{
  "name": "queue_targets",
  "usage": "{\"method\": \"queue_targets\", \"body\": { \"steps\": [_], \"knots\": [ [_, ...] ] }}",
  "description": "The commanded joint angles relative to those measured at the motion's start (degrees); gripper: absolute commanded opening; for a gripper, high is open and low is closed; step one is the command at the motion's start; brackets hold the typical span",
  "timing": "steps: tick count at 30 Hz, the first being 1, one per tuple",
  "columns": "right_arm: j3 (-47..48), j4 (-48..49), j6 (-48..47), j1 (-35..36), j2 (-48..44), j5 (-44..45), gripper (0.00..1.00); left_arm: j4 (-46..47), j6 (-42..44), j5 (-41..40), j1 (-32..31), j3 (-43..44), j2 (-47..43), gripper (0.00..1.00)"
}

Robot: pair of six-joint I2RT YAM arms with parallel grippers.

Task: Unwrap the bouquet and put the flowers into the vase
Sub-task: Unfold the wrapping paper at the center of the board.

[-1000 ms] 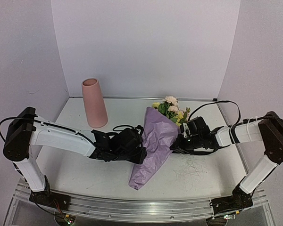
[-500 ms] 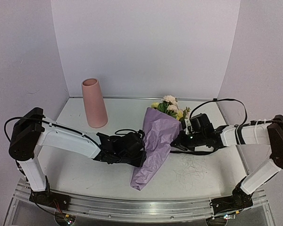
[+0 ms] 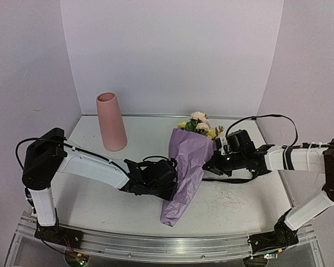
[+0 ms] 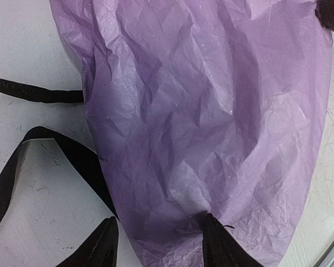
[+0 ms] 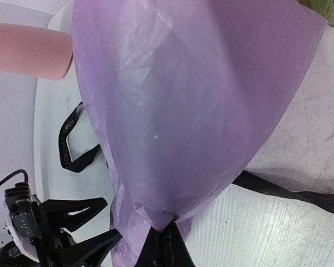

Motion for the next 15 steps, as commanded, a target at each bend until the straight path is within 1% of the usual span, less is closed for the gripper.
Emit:
{"method": "queue_targets", "body": {
  "steps": [1, 9, 15],
  "knots": [
    [3.76, -1.20, -0.95, 0.37, -2.93, -0.90, 0.00, 0.79, 1.23, 0.66, -0.45, 3.07, 1.31, 0.52],
    [6.70, -4.43, -2.53, 0.80, -4.14, 1.13, 0.00, 0.77, 1.73, 0.12, -0.51, 3.67, 0.24, 0.52],
    [8.39, -5.58, -3.14, 0.81, -3.95, 1.17, 0.00, 0.78, 1.90, -0.35, -0.54, 4.48, -2.33, 0.52]
  ]
}}
